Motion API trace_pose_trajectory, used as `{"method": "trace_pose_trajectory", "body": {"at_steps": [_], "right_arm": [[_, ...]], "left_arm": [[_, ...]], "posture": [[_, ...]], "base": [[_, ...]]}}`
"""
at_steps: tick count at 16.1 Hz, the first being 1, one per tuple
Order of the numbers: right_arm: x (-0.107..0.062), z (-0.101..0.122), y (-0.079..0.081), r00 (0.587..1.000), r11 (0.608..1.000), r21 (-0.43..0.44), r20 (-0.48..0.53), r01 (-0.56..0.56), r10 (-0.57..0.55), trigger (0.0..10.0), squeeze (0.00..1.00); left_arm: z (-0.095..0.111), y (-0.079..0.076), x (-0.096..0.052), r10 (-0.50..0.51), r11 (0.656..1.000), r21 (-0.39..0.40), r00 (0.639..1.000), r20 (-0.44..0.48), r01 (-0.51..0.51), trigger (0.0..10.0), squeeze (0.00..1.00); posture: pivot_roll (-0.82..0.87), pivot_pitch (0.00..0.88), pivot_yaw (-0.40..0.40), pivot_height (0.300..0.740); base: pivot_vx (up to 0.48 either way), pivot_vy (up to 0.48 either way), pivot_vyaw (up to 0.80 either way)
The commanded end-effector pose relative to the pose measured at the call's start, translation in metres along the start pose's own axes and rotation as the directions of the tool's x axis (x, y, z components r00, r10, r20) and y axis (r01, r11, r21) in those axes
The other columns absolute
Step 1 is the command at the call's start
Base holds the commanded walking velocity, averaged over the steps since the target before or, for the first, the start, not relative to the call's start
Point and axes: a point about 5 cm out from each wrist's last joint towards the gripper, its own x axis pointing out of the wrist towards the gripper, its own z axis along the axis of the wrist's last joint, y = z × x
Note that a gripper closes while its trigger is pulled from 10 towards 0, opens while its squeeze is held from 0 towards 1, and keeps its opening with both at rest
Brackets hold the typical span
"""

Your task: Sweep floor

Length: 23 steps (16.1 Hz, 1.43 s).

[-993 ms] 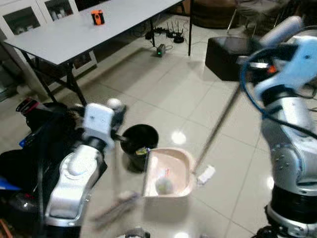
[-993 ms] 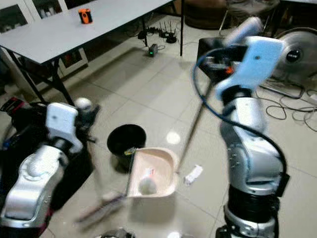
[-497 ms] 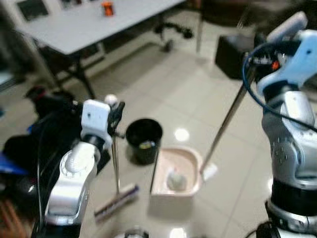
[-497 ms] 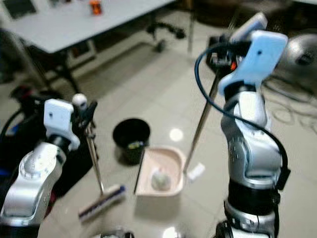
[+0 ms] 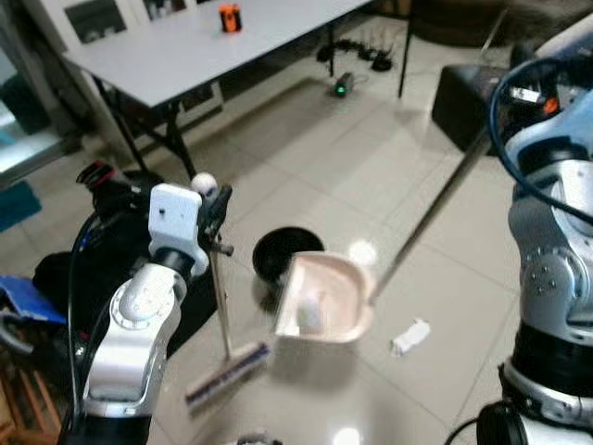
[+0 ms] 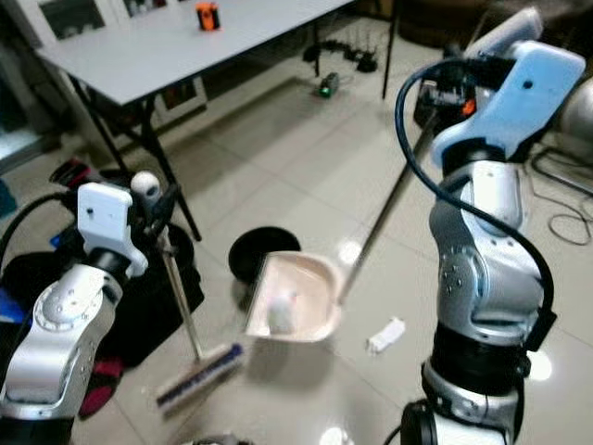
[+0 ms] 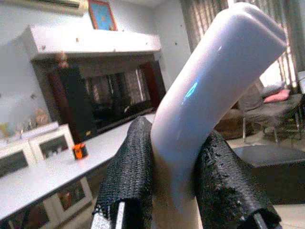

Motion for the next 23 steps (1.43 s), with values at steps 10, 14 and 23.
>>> {"method": "trace_pose_trajectory", "body": {"at_steps": [10,14,23], "right_arm": [[0.0032,0.0052,0.0079,0.999,0.999,0.038,0.035,-0.035,0.034,10.0,0.0],[0.0038,0.0042,0.0097,0.999,0.999,0.013,0.025,-0.047,0.046,10.0,0.0],[0.0048,0.0043,0.006,0.999,0.998,0.053,0.041,-0.023,0.021,10.0,0.0]], "left_arm": [[0.0052,0.0061,0.0,0.012,1.0,0.025,1.0,0.023,-0.013,10.0,0.0],[0.0049,0.0058,-0.0004,0.01,1.0,0.024,1.0,0.022,-0.01,10.0,0.0],[0.0053,0.0058,-0.0007,0.008,1.0,0.023,1.0,0.023,-0.009,10.0,0.0]], "posture": [[0.01,0.027,0.077,0.74],[0.01,0.023,0.075,0.74],[0.02,0.022,0.073,0.74]], "base": [[0.368,0.0,0.0],[0.378,0.0,0.35],[0.378,0.0,0.27]]}}
